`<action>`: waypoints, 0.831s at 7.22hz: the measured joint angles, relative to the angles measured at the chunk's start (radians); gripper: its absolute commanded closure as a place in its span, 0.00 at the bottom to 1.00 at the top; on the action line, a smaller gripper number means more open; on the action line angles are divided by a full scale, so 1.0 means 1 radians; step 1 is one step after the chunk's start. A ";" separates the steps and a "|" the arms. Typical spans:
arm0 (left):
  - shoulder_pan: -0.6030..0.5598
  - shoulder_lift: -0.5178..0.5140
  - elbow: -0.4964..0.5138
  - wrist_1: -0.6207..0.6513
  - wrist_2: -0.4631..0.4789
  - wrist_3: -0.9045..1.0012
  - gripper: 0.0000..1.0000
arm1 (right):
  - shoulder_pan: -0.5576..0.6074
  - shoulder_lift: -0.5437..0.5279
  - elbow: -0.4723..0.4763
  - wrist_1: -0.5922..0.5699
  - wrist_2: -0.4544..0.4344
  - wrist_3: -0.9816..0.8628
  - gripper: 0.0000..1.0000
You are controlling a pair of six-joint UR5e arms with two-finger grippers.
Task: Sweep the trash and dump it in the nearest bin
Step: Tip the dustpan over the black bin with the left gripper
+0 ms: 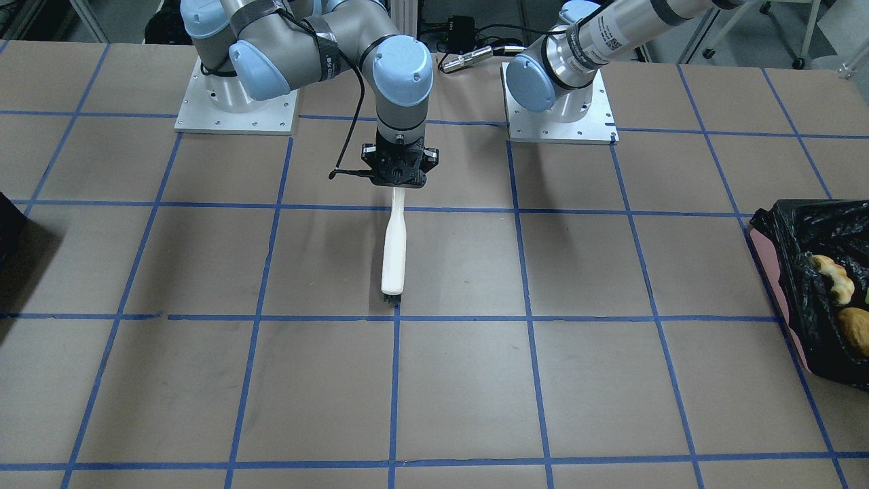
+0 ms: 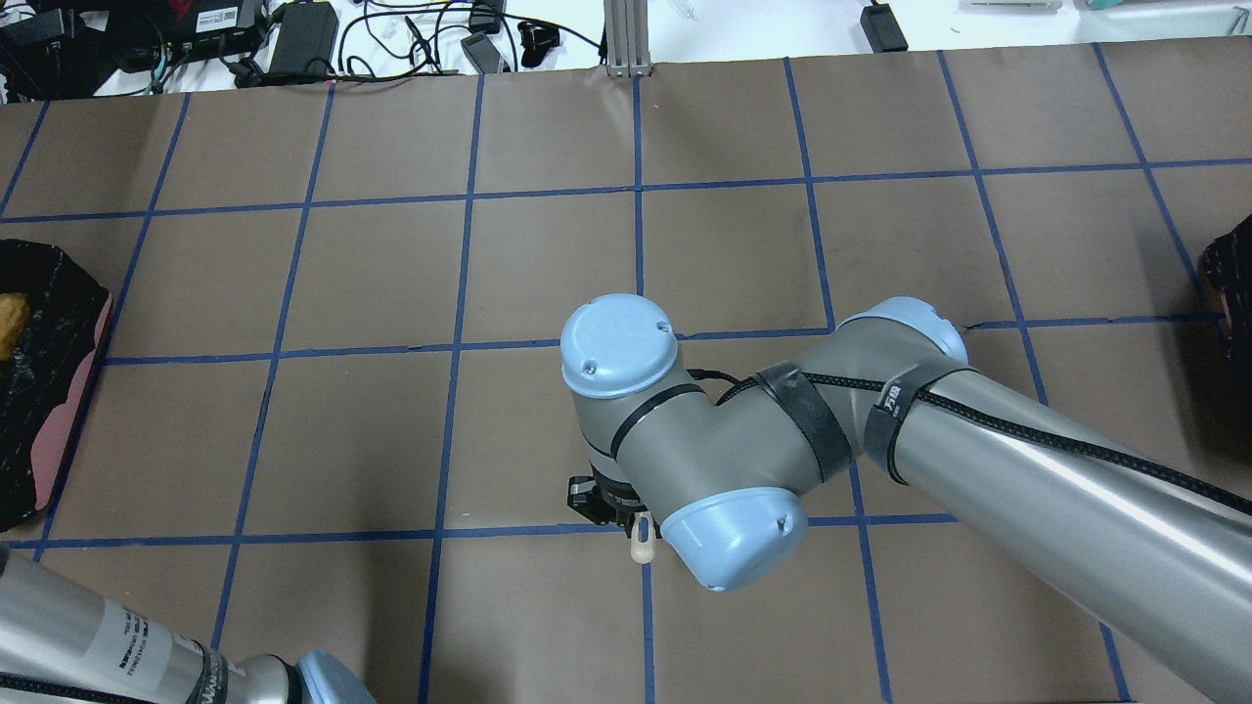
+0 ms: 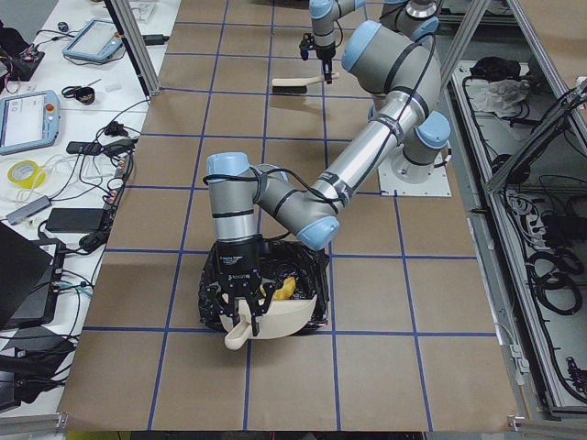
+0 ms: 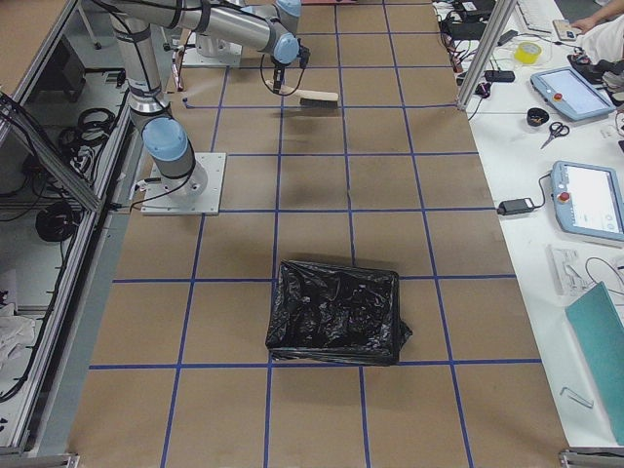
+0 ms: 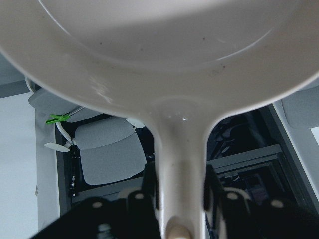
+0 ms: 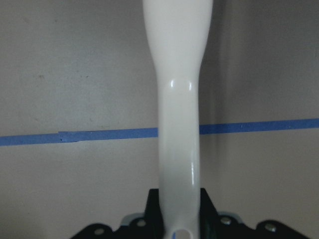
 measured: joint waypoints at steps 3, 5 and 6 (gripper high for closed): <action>-0.013 0.029 0.012 0.006 -0.034 0.008 1.00 | 0.001 0.001 0.001 -0.004 0.004 -0.018 0.60; -0.015 0.087 0.027 -0.010 -0.170 -0.004 1.00 | 0.001 0.004 0.001 -0.004 0.001 -0.047 0.51; -0.019 0.113 0.033 -0.052 -0.225 -0.023 1.00 | 0.000 0.005 0.001 -0.004 0.001 -0.063 0.51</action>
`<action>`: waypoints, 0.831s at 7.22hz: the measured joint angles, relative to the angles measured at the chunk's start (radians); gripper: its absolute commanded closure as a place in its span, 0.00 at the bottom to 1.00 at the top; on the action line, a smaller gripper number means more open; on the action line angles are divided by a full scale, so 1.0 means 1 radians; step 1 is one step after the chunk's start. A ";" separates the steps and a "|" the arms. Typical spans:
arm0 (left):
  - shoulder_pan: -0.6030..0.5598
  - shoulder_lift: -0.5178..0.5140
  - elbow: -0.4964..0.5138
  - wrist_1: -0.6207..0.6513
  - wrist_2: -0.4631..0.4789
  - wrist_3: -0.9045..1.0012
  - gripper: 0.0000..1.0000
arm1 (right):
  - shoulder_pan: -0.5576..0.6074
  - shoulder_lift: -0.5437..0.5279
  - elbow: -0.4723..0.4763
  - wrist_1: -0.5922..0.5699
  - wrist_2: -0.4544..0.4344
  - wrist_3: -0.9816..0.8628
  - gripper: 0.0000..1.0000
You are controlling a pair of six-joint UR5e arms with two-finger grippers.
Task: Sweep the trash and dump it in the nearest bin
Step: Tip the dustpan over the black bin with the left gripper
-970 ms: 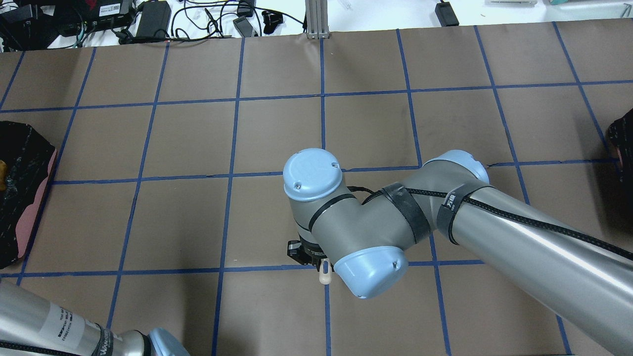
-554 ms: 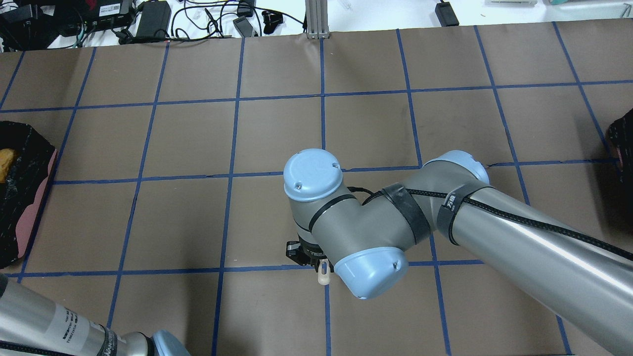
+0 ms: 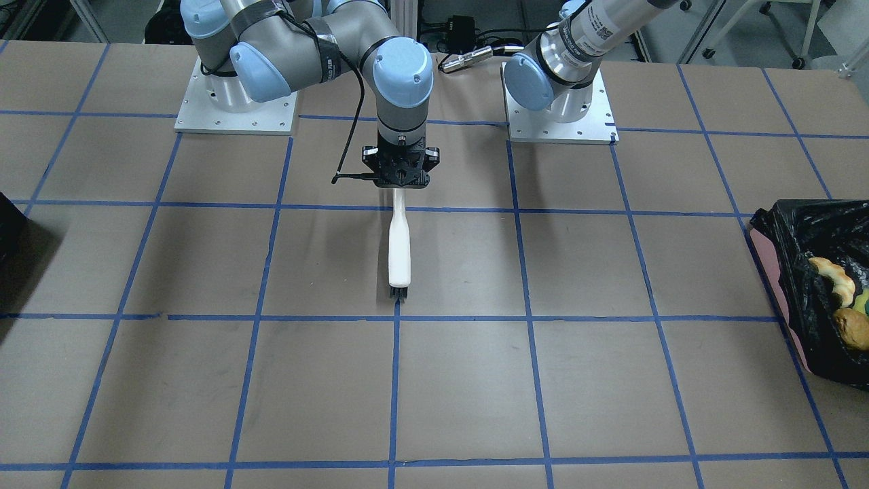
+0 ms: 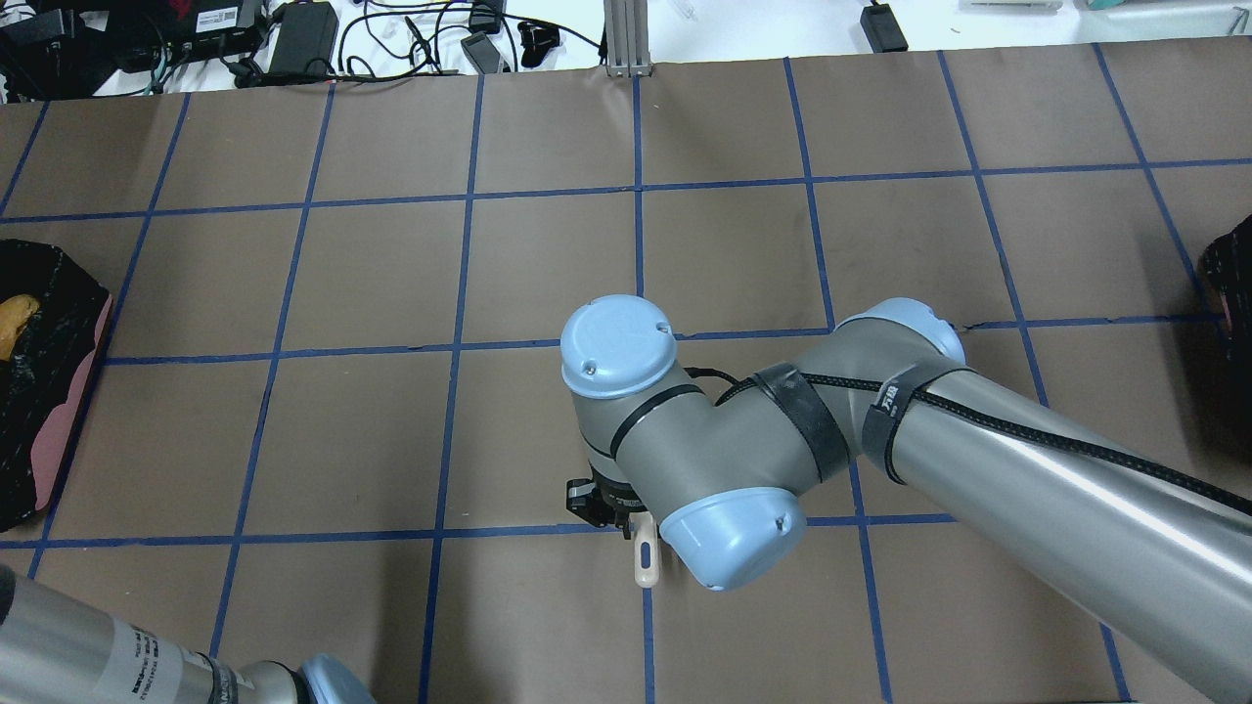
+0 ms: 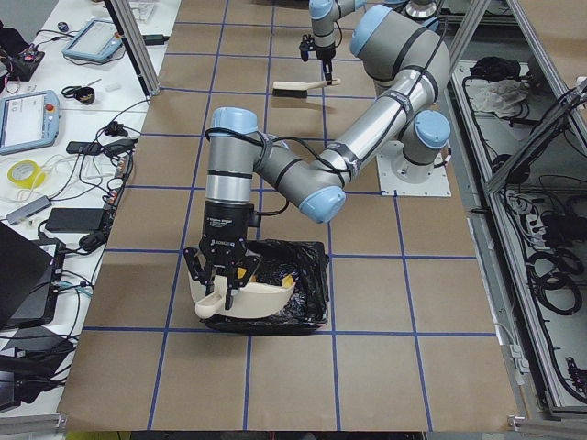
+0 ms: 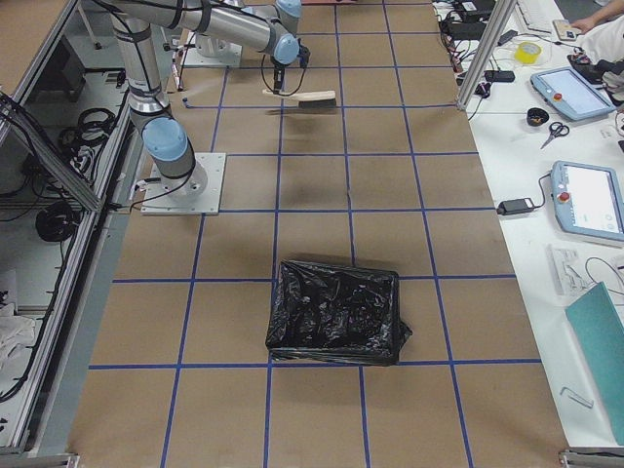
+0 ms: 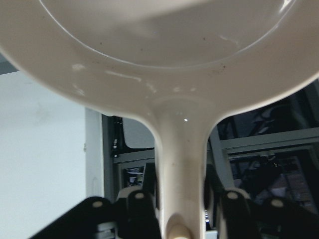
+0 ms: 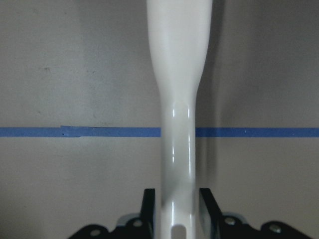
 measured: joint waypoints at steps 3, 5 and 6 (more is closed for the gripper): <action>-0.025 0.055 0.022 -0.227 -0.185 -0.184 1.00 | 0.000 0.000 -0.002 -0.002 0.001 -0.010 0.06; -0.040 0.064 0.026 -0.413 -0.294 -0.401 1.00 | -0.005 -0.008 -0.021 -0.003 -0.007 -0.005 0.00; -0.053 0.066 0.026 -0.473 -0.333 -0.502 1.00 | -0.012 -0.021 -0.049 0.005 -0.010 -0.005 0.00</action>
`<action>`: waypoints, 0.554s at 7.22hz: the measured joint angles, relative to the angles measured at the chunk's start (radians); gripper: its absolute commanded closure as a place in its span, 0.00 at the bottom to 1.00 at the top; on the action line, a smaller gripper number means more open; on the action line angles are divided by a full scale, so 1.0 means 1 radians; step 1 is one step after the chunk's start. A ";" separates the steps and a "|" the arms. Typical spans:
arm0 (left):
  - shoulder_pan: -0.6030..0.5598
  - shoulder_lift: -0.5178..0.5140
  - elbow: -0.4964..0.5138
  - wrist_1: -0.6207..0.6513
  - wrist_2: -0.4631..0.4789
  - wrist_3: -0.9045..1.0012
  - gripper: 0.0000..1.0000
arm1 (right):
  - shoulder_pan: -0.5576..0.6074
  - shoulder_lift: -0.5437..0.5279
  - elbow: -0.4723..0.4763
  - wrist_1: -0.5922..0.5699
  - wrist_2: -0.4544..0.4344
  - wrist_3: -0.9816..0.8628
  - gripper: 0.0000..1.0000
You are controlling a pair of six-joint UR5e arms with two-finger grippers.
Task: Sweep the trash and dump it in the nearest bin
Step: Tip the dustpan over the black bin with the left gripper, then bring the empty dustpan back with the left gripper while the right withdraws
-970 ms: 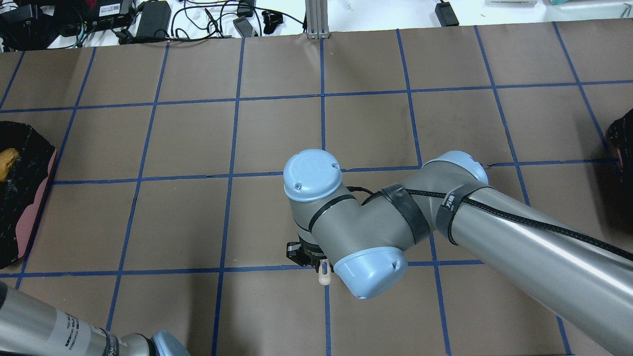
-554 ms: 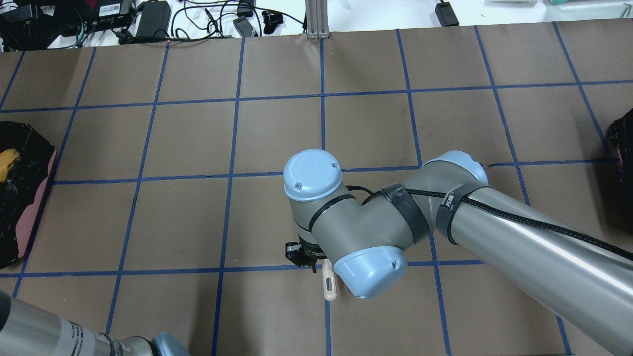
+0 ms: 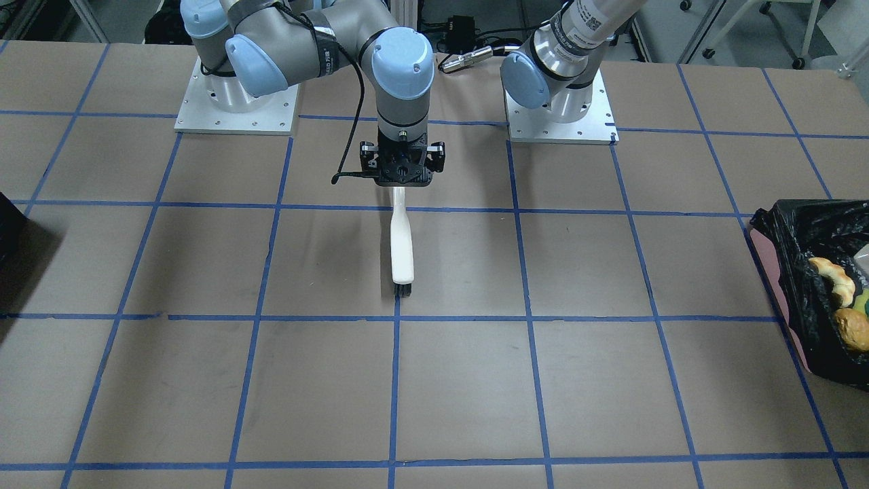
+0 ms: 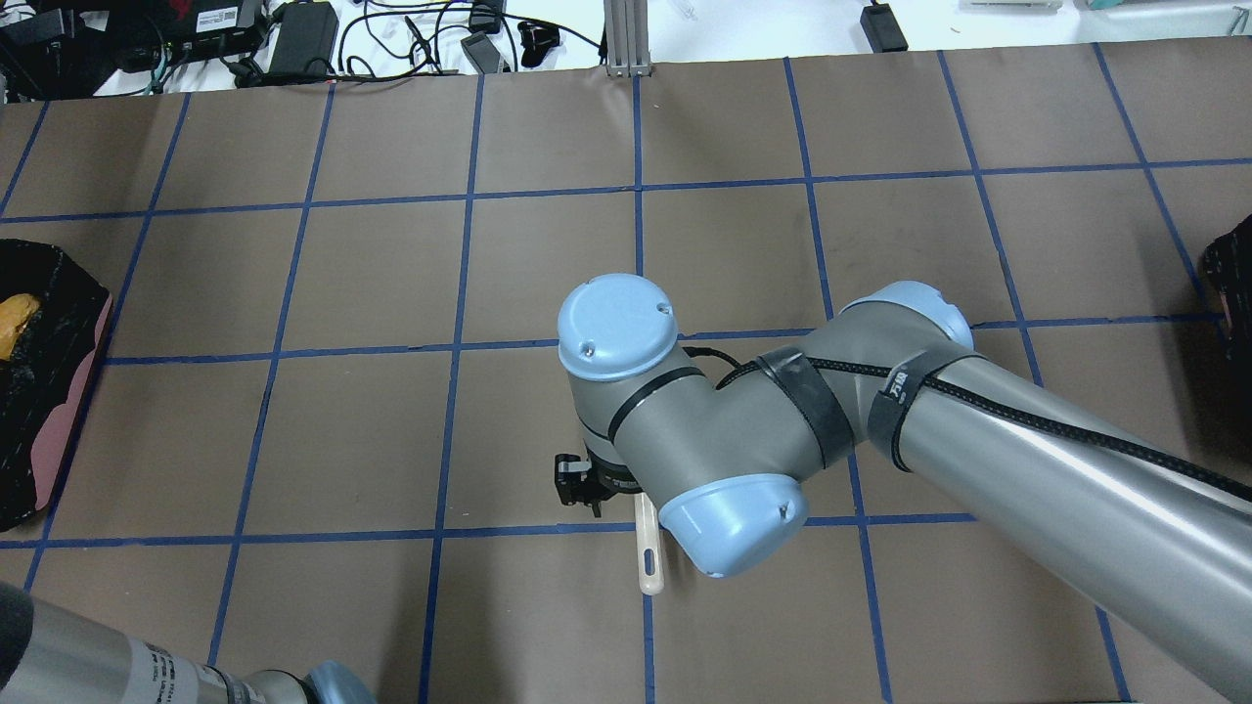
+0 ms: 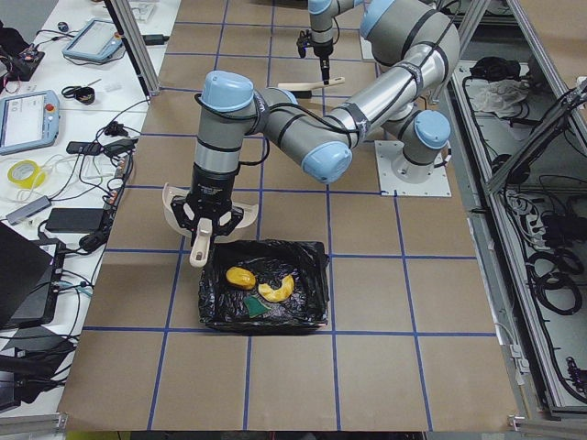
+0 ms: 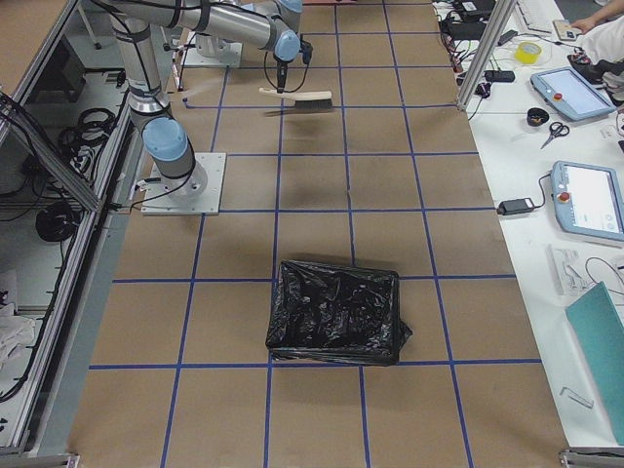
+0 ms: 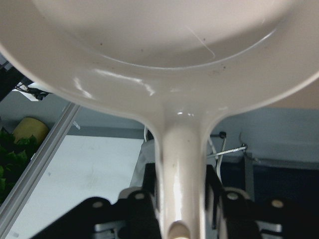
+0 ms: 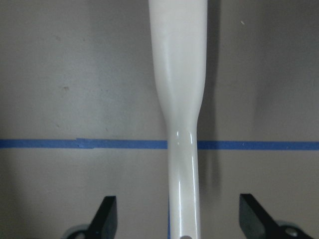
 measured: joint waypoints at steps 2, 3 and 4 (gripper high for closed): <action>-0.034 0.001 -0.014 -0.099 -0.067 -0.234 1.00 | -0.022 -0.022 -0.086 0.049 -0.014 -0.010 0.00; -0.063 0.005 -0.039 -0.124 -0.081 -0.374 1.00 | -0.042 -0.030 -0.138 0.108 -0.031 -0.045 0.00; -0.097 0.017 -0.067 -0.157 -0.083 -0.525 1.00 | -0.073 -0.046 -0.182 0.157 -0.041 -0.099 0.00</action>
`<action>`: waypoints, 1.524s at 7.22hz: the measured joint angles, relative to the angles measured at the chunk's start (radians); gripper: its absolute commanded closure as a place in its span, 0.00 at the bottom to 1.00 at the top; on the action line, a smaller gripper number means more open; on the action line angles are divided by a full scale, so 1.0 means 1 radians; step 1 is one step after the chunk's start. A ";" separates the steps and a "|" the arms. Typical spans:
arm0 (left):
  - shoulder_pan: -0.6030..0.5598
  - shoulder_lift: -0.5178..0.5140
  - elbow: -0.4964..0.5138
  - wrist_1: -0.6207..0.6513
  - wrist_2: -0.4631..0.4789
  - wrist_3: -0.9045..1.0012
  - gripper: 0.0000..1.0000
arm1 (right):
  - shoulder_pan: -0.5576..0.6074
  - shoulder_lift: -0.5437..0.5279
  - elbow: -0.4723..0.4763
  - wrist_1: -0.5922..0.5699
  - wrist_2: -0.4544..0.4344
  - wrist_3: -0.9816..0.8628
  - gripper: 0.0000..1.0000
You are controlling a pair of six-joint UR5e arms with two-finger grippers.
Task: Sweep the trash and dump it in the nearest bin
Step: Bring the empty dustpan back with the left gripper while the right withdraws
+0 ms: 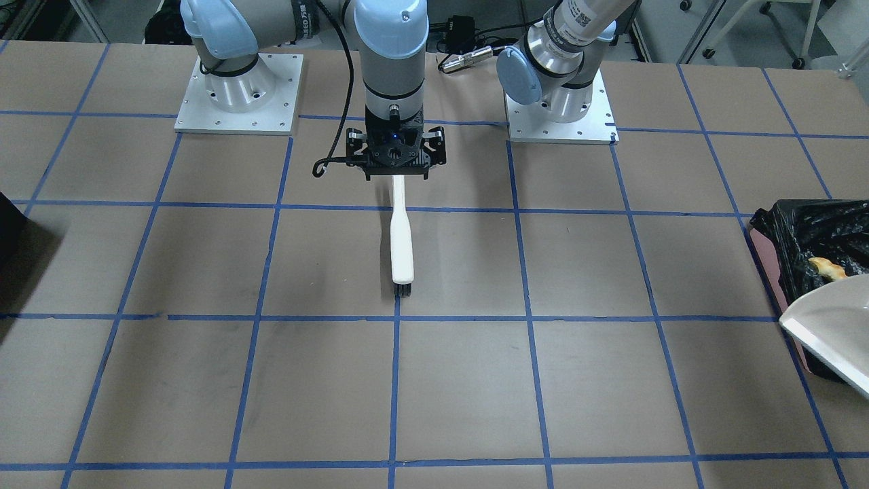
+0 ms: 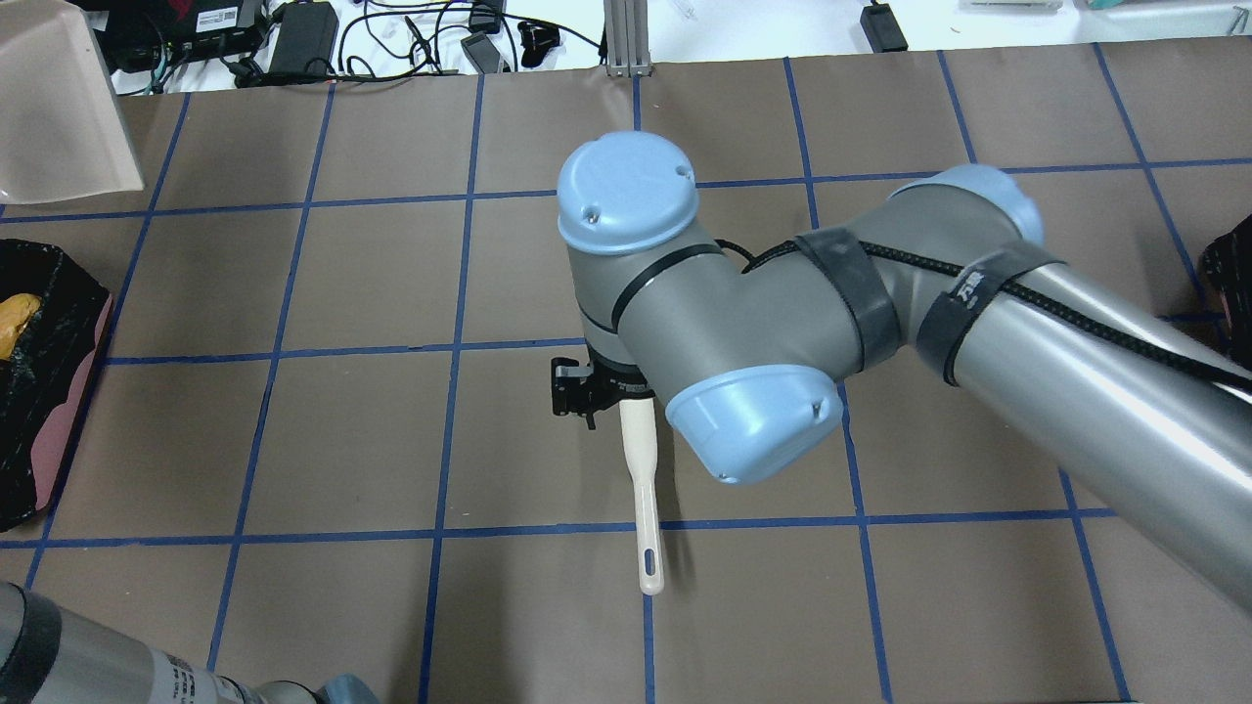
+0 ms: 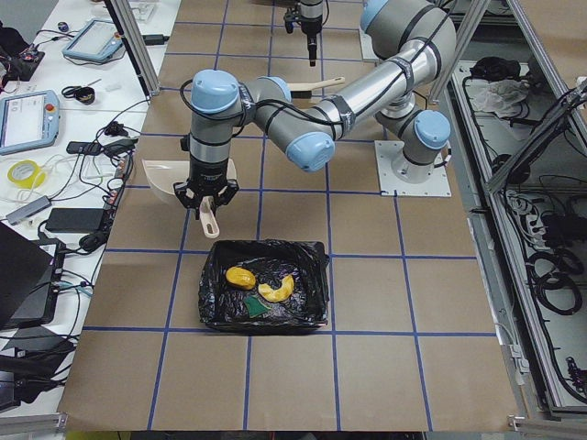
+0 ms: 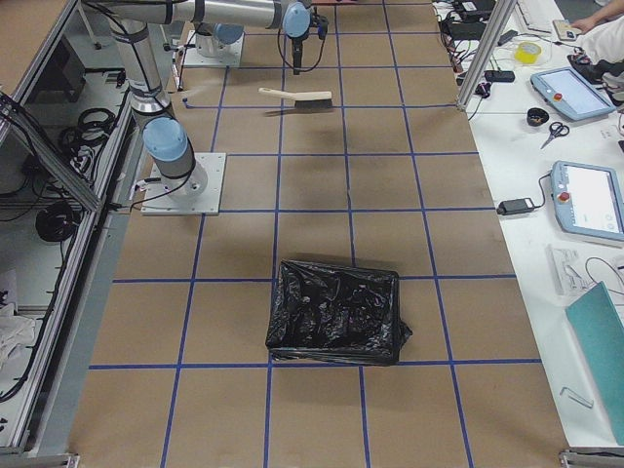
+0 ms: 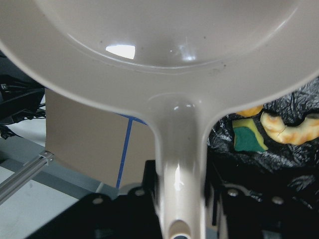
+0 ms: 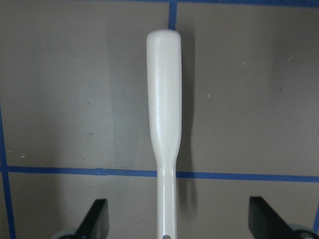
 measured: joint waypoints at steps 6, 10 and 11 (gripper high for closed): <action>-0.333 0.059 -0.070 -0.318 0.000 -1.053 1.00 | -0.380 -0.161 -0.059 0.155 -0.067 -0.468 0.00; -0.614 0.005 -0.139 -0.288 -0.064 -1.529 1.00 | -0.559 -0.186 -0.116 0.170 -0.099 -0.590 0.00; -0.675 -0.019 -0.146 -0.260 -0.075 -1.590 1.00 | -0.563 -0.191 -0.122 0.178 -0.102 -0.588 0.00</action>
